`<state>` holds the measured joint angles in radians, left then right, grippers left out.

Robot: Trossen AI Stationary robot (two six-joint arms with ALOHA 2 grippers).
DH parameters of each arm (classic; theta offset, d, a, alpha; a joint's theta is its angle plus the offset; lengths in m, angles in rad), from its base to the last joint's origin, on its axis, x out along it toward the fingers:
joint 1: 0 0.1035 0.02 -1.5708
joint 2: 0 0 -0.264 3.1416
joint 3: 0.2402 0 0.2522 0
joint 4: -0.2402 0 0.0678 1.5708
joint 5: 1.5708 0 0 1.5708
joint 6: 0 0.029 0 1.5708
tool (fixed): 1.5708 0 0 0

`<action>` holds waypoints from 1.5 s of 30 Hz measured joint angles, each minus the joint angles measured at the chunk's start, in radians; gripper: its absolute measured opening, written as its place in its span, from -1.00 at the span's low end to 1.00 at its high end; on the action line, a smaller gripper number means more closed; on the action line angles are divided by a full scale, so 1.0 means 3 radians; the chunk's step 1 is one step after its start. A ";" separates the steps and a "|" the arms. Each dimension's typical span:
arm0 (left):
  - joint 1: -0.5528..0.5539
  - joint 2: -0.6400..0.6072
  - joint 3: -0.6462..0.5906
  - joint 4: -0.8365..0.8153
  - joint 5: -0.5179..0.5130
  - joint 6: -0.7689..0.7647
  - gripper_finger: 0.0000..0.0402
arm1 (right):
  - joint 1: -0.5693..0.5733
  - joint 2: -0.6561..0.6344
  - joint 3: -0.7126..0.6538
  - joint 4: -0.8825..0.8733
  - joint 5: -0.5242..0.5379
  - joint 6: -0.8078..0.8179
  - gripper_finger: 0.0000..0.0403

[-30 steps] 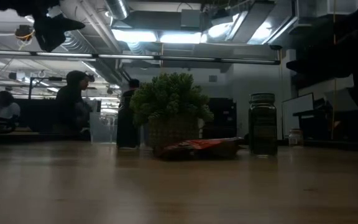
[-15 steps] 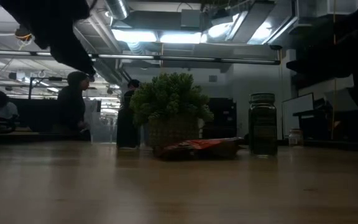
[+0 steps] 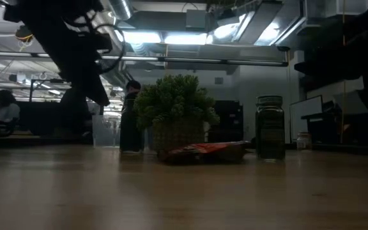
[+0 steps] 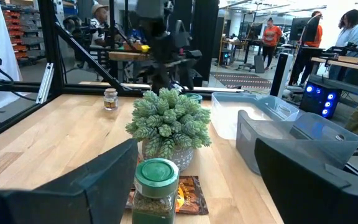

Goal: Sort spices by type
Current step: Put the left green bottled seasoning into the transparent bin

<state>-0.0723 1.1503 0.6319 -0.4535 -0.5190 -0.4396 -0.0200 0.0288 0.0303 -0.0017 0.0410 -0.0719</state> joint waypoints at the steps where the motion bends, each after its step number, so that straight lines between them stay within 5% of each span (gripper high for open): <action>1: 0.0064 0.0007 0.0000 0.0056 0.0093 0.0034 0.23 | 0.0000 0.0000 0.0000 0.0000 0.0000 0.0000 0.61; 13: 0.0583 0.0018 0.0000 0.0501 0.0888 0.0543 0.23 | 0.0000 0.0000 0.0000 -0.0001 0.0000 0.0000 0.61; 45: 0.0796 0.0719 -0.0001 0.1433 0.1109 0.1299 0.23 | 0.0001 -0.0001 0.0000 -0.0006 -0.0001 -0.0001 0.61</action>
<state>0.1665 1.3659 0.6315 -0.0237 -0.1863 -0.0500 -0.0198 0.0284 0.0303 -0.0036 0.0406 -0.0723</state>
